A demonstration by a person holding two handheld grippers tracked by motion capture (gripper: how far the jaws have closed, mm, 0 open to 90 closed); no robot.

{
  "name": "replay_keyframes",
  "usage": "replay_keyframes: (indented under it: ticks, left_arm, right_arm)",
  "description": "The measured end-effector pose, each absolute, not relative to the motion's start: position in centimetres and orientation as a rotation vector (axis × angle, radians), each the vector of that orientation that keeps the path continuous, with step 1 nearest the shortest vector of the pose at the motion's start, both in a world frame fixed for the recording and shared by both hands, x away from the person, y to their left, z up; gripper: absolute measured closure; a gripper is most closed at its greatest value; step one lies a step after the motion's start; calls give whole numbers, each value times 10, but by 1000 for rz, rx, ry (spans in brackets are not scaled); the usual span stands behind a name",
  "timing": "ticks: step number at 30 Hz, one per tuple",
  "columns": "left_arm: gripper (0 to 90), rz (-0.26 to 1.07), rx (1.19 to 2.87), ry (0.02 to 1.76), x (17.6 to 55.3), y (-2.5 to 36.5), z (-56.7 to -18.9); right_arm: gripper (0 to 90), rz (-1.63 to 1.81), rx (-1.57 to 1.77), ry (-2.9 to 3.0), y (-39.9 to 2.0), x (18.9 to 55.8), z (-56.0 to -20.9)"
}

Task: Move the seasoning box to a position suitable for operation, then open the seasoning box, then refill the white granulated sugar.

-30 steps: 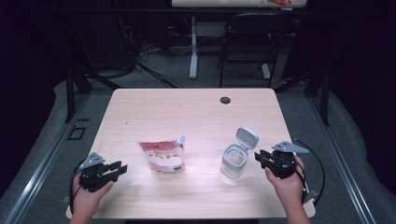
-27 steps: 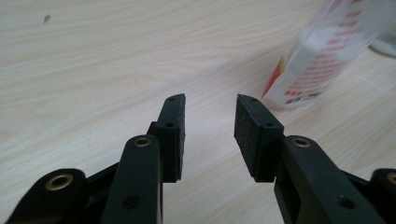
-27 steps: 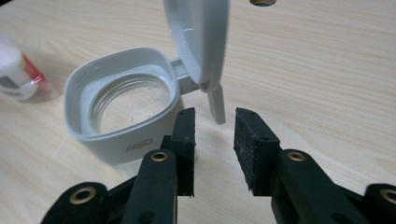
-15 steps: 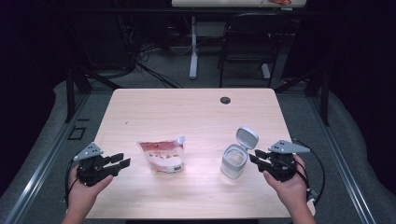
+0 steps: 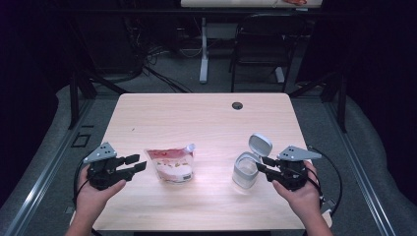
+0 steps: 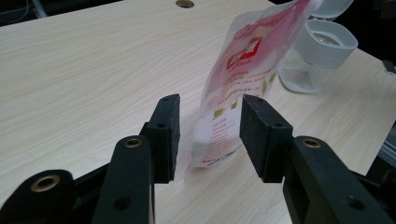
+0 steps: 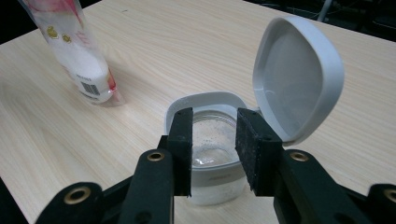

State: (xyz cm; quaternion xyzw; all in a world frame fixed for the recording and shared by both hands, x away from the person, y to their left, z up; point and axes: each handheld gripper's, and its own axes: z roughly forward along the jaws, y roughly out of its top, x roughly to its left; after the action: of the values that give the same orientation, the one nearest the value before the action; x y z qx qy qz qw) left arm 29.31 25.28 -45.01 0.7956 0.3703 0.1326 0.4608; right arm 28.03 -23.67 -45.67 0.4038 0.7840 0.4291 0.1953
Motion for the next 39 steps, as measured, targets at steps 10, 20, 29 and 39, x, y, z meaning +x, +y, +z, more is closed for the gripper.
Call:
replay_keyframes:
  ticks: [10, 20, 29, 39]
  left_arm:
    - [637, 337, 1986, 890, 302, 242, -447]
    - [664, 331, 1997, 890, 306, 240, -447]
    - [673, 345, 2015, 883, 309, 238, -442]
    - [689, 339, 2031, 880, 312, 234, -443]
  right_arm:
    - [694, 1213, 1106, 2209, -226, 287, -453]
    - [697, 1224, 1073, 2237, -208, 297, -447]
    - [697, 1243, 1009, 2270, -187, 300, -440]
    - [695, 1241, 954, 2332, -161, 310, -442]
